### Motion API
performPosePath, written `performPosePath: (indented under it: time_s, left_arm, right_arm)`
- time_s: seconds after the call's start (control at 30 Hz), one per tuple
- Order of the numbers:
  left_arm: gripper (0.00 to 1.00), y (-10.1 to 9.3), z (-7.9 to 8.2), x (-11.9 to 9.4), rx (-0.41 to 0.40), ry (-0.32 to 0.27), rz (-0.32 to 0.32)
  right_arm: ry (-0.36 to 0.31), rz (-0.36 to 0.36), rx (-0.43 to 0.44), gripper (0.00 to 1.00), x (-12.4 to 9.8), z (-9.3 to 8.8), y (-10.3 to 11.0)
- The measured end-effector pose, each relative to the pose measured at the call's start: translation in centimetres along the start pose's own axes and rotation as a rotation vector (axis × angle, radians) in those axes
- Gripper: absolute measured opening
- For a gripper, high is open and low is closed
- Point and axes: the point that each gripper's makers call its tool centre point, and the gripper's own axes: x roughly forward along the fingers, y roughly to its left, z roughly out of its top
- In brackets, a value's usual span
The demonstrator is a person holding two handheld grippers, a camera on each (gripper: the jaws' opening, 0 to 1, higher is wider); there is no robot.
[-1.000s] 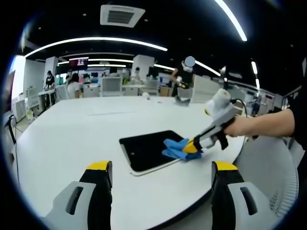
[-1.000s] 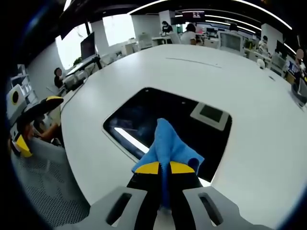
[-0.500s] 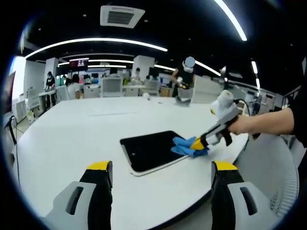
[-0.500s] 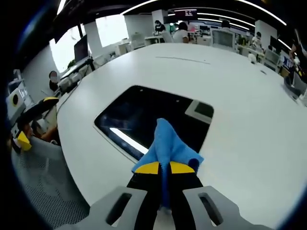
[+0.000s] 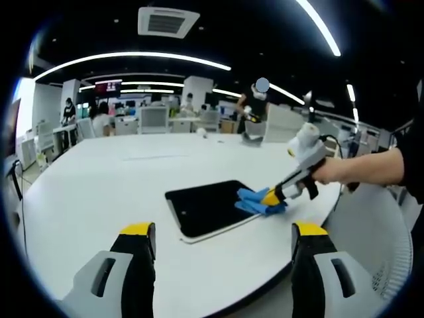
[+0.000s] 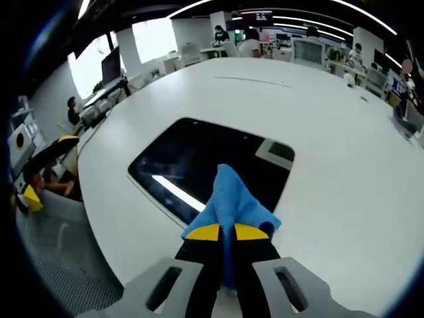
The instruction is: Wipe the mirror surface with the cleaning cloth until all visible marks leave the cleaned area.
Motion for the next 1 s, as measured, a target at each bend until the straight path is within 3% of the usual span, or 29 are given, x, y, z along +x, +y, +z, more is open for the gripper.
performPosePath:
  time_s: [0.7, 1.0]
  left_arm:
    - [0.80, -0.2, 0.0, 0.0, 0.015, 0.005, -0.006]
    - [0.82, -0.2, 0.0, 0.1, 0.009, 0.007, -0.010]
  right_arm:
    - [0.000, -0.021, 0.018, 0.01, 1.9, 2.3, -2.2]
    - [-0.011, -0.032, 0.008, 0.01, 2.4, 3.1, -2.7]
